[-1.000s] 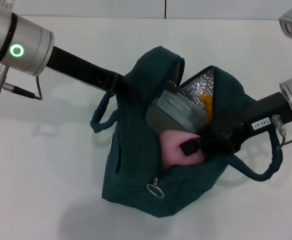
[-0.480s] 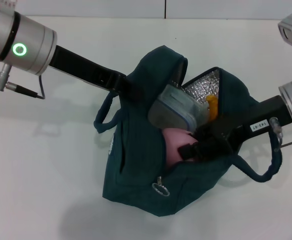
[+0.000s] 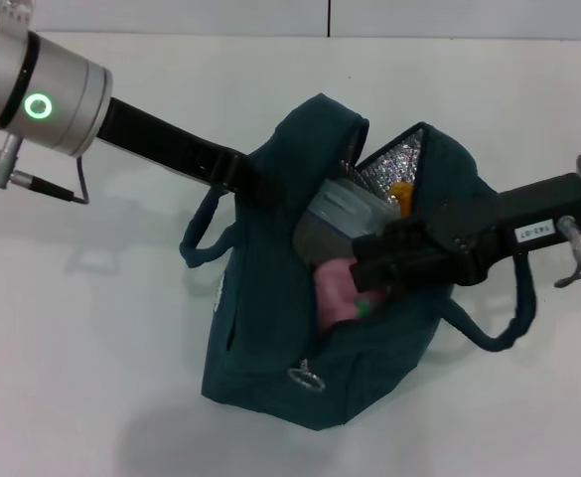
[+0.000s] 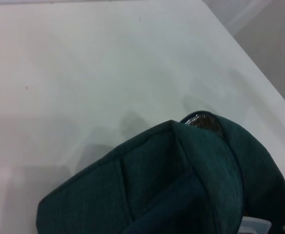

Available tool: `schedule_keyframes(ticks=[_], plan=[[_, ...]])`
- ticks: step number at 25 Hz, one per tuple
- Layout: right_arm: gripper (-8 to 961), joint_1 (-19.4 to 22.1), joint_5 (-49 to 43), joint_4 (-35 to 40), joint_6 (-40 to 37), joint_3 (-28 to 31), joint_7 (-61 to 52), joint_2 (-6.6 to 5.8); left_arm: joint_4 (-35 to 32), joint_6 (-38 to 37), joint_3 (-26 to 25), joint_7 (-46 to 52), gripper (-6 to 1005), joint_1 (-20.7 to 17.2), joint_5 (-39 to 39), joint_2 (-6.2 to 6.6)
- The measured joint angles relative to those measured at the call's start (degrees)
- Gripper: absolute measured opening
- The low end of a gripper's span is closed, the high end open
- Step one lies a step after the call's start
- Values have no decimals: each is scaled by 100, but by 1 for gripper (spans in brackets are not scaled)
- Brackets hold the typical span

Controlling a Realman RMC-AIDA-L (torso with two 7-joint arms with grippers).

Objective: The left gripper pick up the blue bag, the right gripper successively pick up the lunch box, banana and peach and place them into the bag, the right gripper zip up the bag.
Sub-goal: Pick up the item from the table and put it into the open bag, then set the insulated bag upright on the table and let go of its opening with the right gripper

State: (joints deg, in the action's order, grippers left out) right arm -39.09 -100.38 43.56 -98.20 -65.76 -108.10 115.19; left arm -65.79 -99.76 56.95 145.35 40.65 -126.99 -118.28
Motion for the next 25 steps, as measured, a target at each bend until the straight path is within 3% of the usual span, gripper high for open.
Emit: schedule_keyframes(ticks=[8, 13, 16, 21, 25], plan=[[576, 185, 146, 42, -206, 216, 183, -9, 33, 3, 0, -22, 40, 5, 0, -11], [627, 588, 891, 97, -1066, 1293, 744, -26, 132, 15, -9, -72, 39, 32, 6, -11], [636, 928, 1046, 270, -1500, 2077, 889, -128, 161, 17, -21, -76, 39, 25, 7, -9], [638, 1746, 906, 552, -771, 2268, 1192, -244, 169, 27, -27, -77, 40, 18, 8, -12], [638, 2005, 365, 473, -203, 2247, 1337, -181, 252, 47, -42, -77, 40, 13, 1, 6]])
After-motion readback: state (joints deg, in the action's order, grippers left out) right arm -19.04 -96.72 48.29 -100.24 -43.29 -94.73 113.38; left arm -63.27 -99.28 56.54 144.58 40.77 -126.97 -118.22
